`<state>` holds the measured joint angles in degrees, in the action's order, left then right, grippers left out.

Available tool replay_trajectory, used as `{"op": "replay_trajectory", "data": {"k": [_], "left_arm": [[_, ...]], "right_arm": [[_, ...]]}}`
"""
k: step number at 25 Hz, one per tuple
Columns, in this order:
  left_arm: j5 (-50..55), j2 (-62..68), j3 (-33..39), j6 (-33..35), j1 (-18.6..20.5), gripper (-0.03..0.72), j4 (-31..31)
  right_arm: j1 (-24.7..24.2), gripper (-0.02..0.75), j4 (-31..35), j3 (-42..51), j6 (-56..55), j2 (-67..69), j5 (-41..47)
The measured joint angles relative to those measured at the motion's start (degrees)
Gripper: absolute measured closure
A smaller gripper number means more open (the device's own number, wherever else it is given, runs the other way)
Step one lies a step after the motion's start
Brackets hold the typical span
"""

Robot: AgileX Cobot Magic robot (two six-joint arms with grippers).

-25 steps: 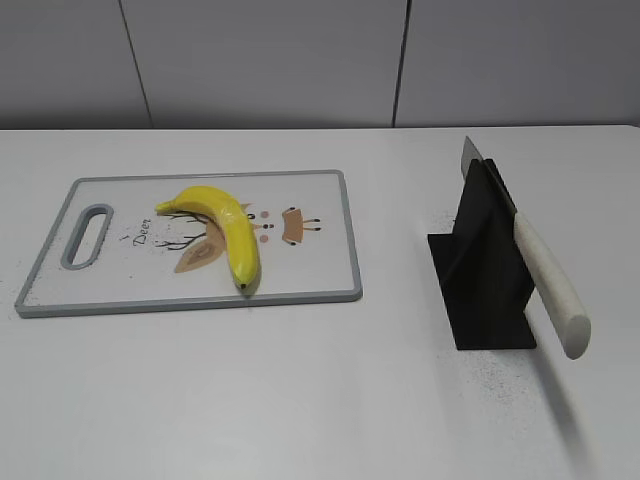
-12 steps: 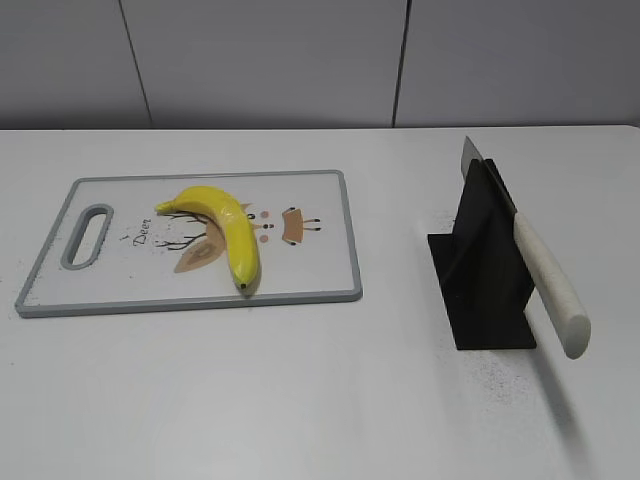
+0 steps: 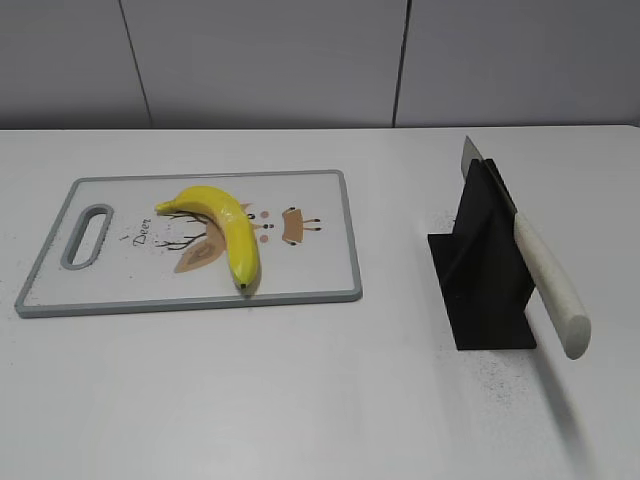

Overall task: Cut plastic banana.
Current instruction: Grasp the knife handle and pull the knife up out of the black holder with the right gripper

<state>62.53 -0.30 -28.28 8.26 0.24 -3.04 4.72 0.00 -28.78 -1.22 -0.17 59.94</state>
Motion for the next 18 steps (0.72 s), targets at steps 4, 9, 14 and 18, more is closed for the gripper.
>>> {"op": "replay_trajectory", "data": {"k": [4, 9, 14, 18], "left_arm": [[0.00, 0.00, 0.00, 0.00, 0.00, 0.196, 0.00], [0.00, 0.00, 0.00, 0.00, 0.00, 0.197, 0.00], [0.00, 0.00, 0.00, 0.00, 0.00, 0.197, 0.00], [0.00, 0.00, 0.00, 0.00, 0.00, 0.197, 0.00]], "right_arm": [[0.00, 0.182, 0.00, -2.33, 0.07, 5.57, 0.00], [0.00, 0.181, 0.00, -8.58, 0.08, 16.10, 0.00], [0.00, 0.181, 0.00, -15.96, 0.13, 27.18, 1.99], [0.00, 0.181, 0.00, -21.23, 0.13, 35.81, 5.43]]}}
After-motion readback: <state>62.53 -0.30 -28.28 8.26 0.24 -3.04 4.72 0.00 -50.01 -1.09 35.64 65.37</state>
